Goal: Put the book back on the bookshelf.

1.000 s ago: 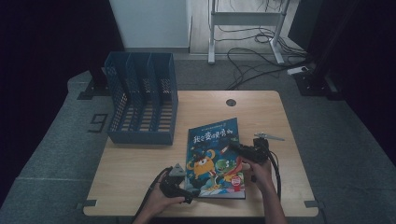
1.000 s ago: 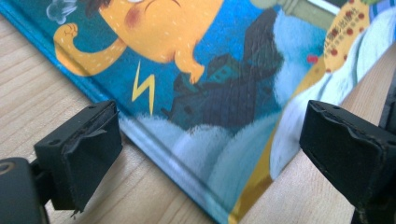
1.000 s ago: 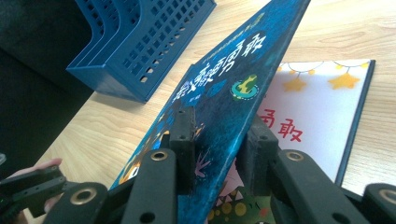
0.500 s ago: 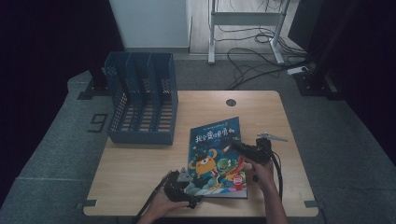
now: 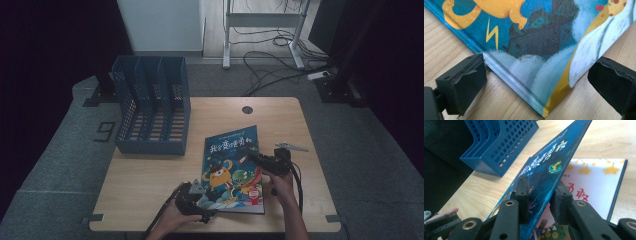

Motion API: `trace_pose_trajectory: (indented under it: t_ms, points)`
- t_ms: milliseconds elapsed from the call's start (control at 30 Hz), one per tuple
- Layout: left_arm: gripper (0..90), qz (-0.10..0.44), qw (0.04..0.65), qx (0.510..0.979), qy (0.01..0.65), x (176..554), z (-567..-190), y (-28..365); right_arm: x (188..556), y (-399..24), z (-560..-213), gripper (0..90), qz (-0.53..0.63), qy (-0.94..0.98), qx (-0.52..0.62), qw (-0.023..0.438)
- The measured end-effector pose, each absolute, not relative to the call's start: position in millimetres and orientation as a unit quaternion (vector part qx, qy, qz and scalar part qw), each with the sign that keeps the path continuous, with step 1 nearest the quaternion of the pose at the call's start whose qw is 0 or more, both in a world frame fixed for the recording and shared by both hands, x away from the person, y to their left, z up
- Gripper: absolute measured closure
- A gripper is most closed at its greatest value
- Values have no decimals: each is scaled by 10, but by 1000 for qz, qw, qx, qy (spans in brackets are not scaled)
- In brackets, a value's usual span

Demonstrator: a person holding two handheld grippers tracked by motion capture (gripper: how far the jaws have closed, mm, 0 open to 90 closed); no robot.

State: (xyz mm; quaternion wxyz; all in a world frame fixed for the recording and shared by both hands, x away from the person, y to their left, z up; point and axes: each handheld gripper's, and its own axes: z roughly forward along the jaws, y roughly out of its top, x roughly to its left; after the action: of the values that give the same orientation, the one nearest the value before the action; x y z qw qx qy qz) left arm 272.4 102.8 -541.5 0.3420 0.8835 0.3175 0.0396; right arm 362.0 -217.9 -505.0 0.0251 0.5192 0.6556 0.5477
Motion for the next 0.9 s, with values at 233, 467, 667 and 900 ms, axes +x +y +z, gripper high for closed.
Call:
trace_pose_trajectory:
  t_ms: [233,467,667,900]
  points:
    - [20,37,343,883,319,2730,-5412,1033,3691,-2168,-5123,645,537,664,521,21]
    - [19,37,344,882,320,2733,-5412,1035,3731,-2212,-5172,707,559,653,510,-7]
    - [15,32,346,881,321,2738,-5410,1044,3683,-2156,-5087,708,563,659,498,18]
    - [0,19,347,880,325,2754,-5404,1060,3550,-2079,-4868,709,565,674,471,65]
